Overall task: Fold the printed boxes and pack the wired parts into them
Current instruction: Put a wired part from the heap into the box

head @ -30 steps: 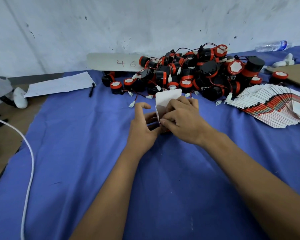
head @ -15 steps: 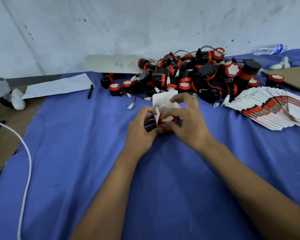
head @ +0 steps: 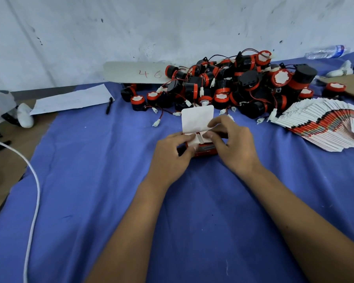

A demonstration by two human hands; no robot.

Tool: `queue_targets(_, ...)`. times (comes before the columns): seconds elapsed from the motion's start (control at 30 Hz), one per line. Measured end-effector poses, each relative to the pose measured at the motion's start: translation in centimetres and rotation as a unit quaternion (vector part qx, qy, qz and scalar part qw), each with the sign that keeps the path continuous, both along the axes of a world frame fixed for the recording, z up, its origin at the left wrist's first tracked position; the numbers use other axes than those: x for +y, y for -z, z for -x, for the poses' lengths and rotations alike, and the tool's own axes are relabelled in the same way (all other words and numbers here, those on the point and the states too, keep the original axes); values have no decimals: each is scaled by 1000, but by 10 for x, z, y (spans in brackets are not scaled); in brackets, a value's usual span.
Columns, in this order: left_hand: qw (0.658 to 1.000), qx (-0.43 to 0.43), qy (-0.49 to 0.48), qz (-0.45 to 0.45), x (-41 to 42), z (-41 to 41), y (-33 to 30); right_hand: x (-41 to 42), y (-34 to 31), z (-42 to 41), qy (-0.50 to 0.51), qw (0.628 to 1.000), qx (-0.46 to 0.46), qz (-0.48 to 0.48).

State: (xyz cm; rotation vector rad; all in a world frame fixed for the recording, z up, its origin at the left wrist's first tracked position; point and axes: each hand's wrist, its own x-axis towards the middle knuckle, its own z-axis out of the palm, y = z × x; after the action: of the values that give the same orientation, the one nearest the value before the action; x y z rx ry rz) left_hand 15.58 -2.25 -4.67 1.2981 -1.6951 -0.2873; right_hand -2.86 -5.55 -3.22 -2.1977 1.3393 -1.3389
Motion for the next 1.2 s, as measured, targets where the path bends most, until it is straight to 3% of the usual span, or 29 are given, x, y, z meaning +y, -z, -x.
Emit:
queue_targets(0.17,997,67,-27,-16,-1,0,-3,2,-4,-5,-14,995,-92,-42)
queue_targets(0.3,991,114,-44,-53,-3,3,-2,0,-2,-10,-62,992,-57,-90)
queue_targets(0.57,981,170,-48,-74,-2,4,0,-3,3,-6,-128,976,-122,-124)
queue_targets(0.77,975,196,-26,-97,0,4,1,-5,10,-4,-193,937,-214,-198)
queue_targets(0.9,974,218,20,-65,5,4,-2,-5,11,-7,-193,943,-208,-174)
queue_targets(1.03,981,171,29,-83,2,2,-3,-5,6,0,-214,949,-153,-173)
queue_targets(1.2,974,168,71,-135,6,-13,-8,-4,0,18,-281,924,-110,-235)
